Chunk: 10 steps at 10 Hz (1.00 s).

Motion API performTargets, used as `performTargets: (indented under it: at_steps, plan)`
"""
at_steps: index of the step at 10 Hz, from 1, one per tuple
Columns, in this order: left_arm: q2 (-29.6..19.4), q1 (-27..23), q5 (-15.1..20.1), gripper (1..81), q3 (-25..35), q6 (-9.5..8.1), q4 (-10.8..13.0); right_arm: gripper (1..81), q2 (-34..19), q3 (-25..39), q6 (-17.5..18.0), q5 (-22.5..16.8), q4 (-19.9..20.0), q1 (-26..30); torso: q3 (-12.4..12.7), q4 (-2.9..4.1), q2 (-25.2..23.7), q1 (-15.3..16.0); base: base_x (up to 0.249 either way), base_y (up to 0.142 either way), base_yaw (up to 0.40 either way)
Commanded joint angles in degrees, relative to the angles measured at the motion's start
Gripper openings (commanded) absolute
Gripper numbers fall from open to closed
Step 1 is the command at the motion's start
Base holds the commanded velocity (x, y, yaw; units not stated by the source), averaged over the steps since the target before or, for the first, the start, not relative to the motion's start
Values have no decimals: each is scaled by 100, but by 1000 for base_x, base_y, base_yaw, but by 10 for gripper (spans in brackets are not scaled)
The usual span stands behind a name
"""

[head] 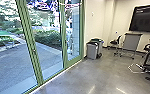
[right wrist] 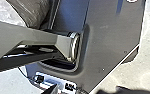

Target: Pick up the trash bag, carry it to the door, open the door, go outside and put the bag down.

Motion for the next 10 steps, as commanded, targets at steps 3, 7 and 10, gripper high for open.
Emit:
performTargets:
  at_steps: [3,7,10]
  plan:
    - [7,-244,398,10,25,51,53,811,35,-8,3,-335,-12,231,0,0,0,0,151,0,0]
    - [24,-243,398,10,-1,51,53,811,35,-8,3,-335,-21,222,0,0,0,0,151,0,0]
    - [24,-226,398,10,-1,51,53,811,44,-8,3,-335,-21,239,0,0,0,0,151,0,0]
